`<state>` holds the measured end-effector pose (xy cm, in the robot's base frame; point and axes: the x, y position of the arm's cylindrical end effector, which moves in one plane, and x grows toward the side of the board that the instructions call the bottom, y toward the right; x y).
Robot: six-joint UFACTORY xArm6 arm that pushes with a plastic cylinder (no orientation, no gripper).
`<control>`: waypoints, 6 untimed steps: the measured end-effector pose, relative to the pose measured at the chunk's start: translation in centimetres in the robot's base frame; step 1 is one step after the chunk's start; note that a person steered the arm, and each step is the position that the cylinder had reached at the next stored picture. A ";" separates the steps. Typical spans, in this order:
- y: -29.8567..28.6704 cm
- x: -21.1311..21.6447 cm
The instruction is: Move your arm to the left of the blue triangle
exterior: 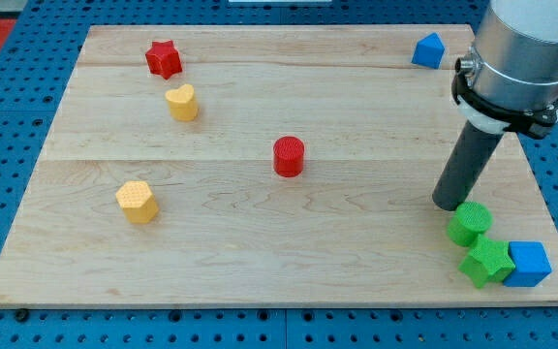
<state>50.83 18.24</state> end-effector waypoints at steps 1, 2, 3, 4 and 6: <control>0.9 0.1; 1.9 0.1; 1.6 0.1; -1.4 -2.5; -7.4 -12.4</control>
